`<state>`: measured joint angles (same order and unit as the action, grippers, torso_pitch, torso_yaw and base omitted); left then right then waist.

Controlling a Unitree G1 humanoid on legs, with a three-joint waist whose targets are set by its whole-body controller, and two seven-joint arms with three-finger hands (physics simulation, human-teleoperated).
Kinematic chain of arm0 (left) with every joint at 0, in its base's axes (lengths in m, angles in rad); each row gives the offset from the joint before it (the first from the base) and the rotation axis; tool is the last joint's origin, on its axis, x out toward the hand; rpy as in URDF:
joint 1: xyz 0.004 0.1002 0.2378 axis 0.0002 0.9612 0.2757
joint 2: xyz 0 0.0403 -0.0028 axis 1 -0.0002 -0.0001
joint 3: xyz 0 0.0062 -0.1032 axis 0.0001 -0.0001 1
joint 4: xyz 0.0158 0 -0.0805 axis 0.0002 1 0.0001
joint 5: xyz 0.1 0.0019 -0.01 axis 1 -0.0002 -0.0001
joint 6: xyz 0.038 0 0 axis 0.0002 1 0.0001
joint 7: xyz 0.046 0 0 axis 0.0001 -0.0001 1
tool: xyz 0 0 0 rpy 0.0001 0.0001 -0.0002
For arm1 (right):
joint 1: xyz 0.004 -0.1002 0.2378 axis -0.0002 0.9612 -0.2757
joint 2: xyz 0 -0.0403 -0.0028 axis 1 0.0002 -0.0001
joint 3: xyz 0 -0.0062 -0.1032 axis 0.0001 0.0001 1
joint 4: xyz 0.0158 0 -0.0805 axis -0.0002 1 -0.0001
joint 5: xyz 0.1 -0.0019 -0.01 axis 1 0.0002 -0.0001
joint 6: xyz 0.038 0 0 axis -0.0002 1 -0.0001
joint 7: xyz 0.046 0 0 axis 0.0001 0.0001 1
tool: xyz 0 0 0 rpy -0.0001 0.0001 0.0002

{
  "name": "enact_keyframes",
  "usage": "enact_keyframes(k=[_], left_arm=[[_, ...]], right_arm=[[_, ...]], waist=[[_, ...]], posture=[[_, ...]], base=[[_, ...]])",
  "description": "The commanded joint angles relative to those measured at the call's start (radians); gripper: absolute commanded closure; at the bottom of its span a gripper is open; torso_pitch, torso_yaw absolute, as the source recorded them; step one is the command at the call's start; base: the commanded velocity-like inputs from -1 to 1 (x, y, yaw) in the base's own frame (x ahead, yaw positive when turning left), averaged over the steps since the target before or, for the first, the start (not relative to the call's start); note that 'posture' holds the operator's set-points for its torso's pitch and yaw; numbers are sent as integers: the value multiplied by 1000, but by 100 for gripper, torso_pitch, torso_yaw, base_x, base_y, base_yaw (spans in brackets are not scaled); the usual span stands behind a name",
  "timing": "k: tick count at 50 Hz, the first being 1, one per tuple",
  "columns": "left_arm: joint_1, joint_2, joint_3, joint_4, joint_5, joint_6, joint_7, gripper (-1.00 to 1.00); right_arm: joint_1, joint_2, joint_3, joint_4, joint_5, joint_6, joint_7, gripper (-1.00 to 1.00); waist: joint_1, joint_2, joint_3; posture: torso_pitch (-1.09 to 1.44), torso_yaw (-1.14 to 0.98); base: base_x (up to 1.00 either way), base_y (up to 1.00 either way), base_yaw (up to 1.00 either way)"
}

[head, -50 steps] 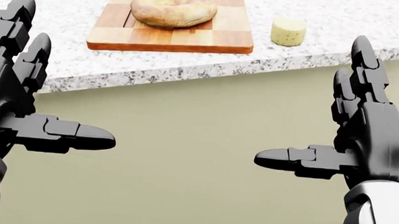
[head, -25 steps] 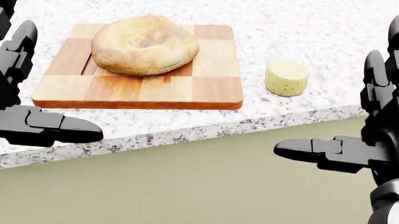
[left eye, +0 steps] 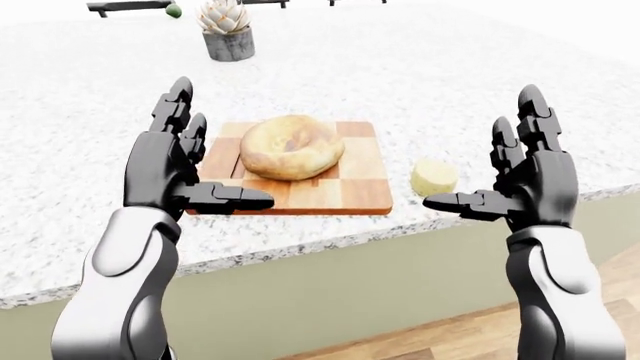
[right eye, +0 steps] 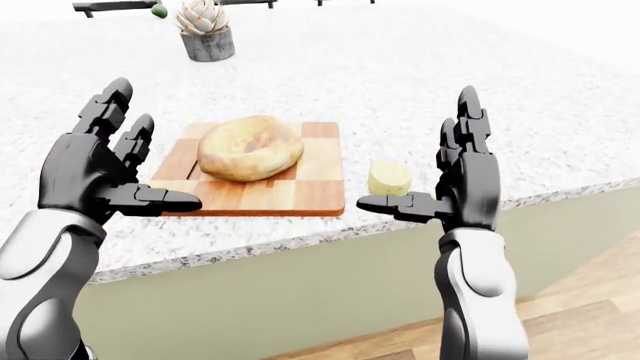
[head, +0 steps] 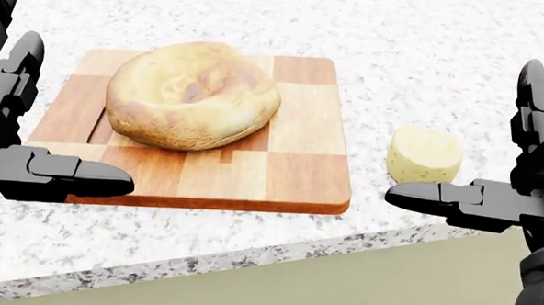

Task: Pick up the wedge of cheese and place it on the slice of bread to prepare a simple cheese on bread dish.

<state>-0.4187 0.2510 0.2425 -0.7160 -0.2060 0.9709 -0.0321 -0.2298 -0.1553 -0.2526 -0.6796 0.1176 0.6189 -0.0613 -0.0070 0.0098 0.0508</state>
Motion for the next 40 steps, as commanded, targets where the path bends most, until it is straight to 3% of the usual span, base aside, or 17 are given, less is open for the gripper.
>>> enact_keyframes(k=[1, 2, 3, 6, 7, 8, 10, 11, 12, 17, 18, 20, 21, 25, 30, 37, 40], left_arm=[[-22, 9, 7, -23, 5, -32, 1, -100], [-23, 9, 6, -25, 5, -30, 1, -100], [-24, 9, 6, -27, 5, -27, 2, -100], [-29, 8, 9, -37, 1, -15, 4, -100], [-30, 8, 8, -37, 1, -15, 4, -100], [-31, 7, 5, -35, 1, -17, 4, -100], [-37, 5, 1, -35, 1, -13, 7, -100], [-39, 4, 1, -37, 0, -10, 8, -100], [-41, 4, 1, -38, -1, -9, 8, -100], [-44, 8, 9, -52, -8, 6, 10, -100], [-45, 10, 15, -56, -12, 10, 10, -100], [-45, 13, 20, -59, -18, 14, 12, -100], [-44, 14, 21, -60, -20, 13, 13, -100], [-33, 14, 22, -57, -25, 2, 15, -100], [-40, 17, 16, -49, -26, 0, 19, -100], [-35, 14, 14, -51, -23, -1, 17, -100], [-32, 12, 13, -47, -22, -9, 15, -100]], right_arm=[[-15, -5, 0, -33, 9, -32, -5, -100], [-13, -6, 0, -31, 9, -36, -5, -100], [-12, -6, 0, -31, 10, -39, -5, -100], [-12, -7, 0, -42, 16, -30, -8, -100], [-10, -11, 5, -45, 8, -25, -9, -100], [-8, -15, 1, -48, 7, -16, -4, -100], [-21, -22, -5, -67, 10, 19, -3, -100], [-23, -23, -6, -68, 11, 25, -1, -100], [-21, -23, -3, -70, 9, 27, 2, -100], [-24, -23, 0, -71, -3, 29, 6, -100], [-31, -27, -2, -77, -4, 40, 8, -100], [-53, -43, -4, -75, -9, 63, 17, -100], [-76, -67, 3, -74, -21, 110, 29, -100], [-97, -100, 40, -35, -82, 165, 108, -100], [-135, -150, 29, -28, -166, 259, 219, -100], [-225, -266, -71, -44, -171, 402, 418, -100], [-236, -320, -56, -22, -181, 421, 504, -100]], waist=[[1, 16, -38], [7, 45, -20], [9, 15, -9], [9, 21, -21], [10, 5, -2], [12, -3, -29], [21, -48, -37], [26, -33, -29], [19, -33, -47], [7, -15, -8], [1, -12, -31], [-6, 22, -36], [-7, -2, -26], [-2, -9, -38], [4, -20, -40], [12, -22, -36], [12, -23, -32]], posture=[[0, 0], [0, 0], [0, 0], [0, 0], [0, 0], [0, 0], [0, 0], [0, 0], [0, 0], [0, 0], [0, 0], [0, 0], [0, 0], [0, 0], [0, 0], [0, 0], [0, 0]], base=[[16, 0, 0], [20, 0, 0], [20, 0, 0], [20, 0, 0], [0, 0, 0], [0, 0, 0], [0, 0, 0], [0, 0, 0], [9, 0, 0], [17, 0, 0], [0, 0, 0], [0, 0, 0], [0, 0, 0], [0, 0, 0], [0, 0, 0], [0, 0, 0], [0, 0, 0]])
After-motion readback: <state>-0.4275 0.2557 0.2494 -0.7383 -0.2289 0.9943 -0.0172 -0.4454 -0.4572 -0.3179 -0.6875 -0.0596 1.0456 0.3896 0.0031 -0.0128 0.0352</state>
